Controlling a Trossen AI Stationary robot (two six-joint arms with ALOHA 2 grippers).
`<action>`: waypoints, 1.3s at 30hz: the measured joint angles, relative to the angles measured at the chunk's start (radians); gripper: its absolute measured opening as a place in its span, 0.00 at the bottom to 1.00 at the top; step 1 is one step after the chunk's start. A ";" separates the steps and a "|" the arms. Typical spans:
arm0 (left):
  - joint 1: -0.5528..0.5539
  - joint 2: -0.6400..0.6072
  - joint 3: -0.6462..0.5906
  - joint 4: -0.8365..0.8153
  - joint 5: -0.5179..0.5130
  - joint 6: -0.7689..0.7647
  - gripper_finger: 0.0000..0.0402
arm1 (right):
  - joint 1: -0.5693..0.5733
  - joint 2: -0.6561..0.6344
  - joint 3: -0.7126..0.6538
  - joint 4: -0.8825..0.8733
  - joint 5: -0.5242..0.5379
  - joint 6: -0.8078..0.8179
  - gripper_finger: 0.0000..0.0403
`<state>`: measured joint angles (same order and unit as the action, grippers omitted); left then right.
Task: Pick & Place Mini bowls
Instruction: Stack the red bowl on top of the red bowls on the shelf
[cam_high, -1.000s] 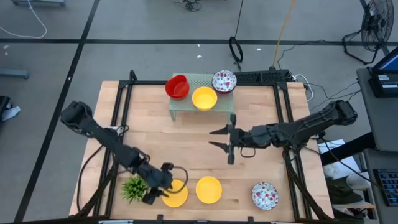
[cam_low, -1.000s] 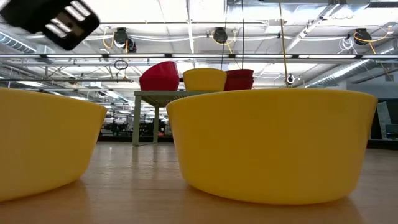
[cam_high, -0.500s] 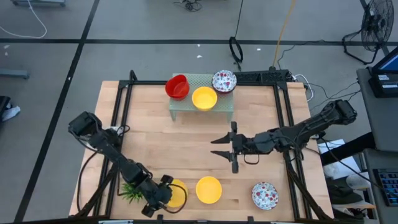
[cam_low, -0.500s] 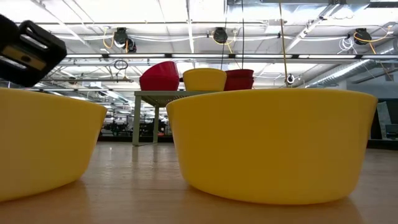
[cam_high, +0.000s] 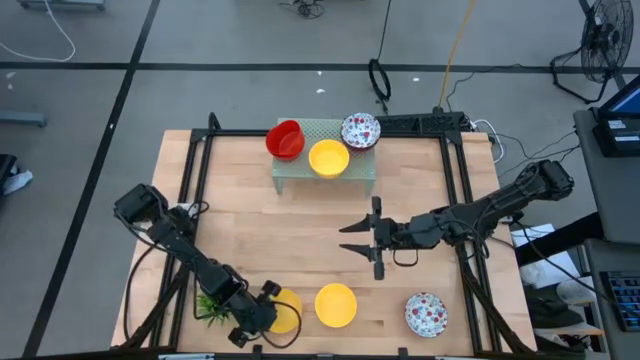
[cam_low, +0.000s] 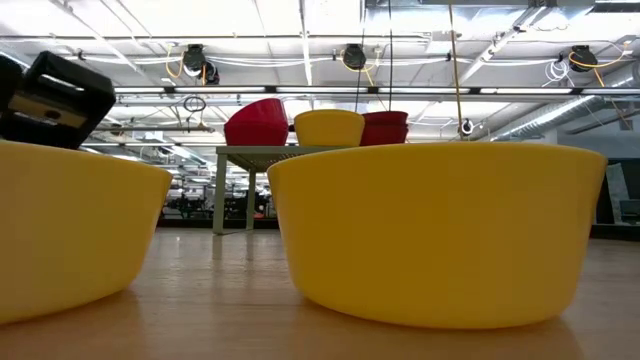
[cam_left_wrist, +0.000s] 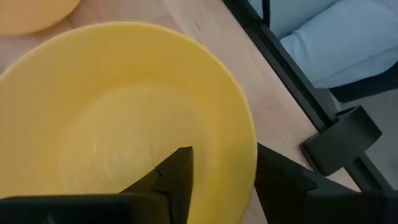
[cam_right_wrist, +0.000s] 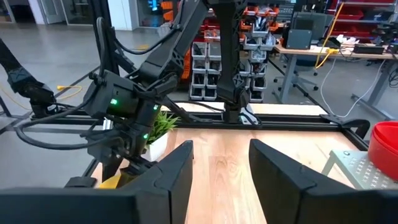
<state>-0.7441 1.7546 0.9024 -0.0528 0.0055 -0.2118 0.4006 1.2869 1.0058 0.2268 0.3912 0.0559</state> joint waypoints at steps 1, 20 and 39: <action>0.001 0.000 0.000 0.004 0.000 0.012 0.36 | -0.001 0.000 0.000 0.000 0.000 0.000 0.35; 0.210 -0.163 0.005 -0.001 0.051 -0.046 0.01 | -0.001 0.000 0.000 0.000 0.000 -0.071 0.35; 0.564 -0.490 0.006 0.064 -0.301 0.475 0.01 | 0.000 -0.093 0.000 -0.258 -0.003 0.046 0.35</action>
<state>-0.1803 1.2644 0.9081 0.0111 -0.2951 0.2633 0.4011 1.1943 1.0053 -0.0316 0.3882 0.1014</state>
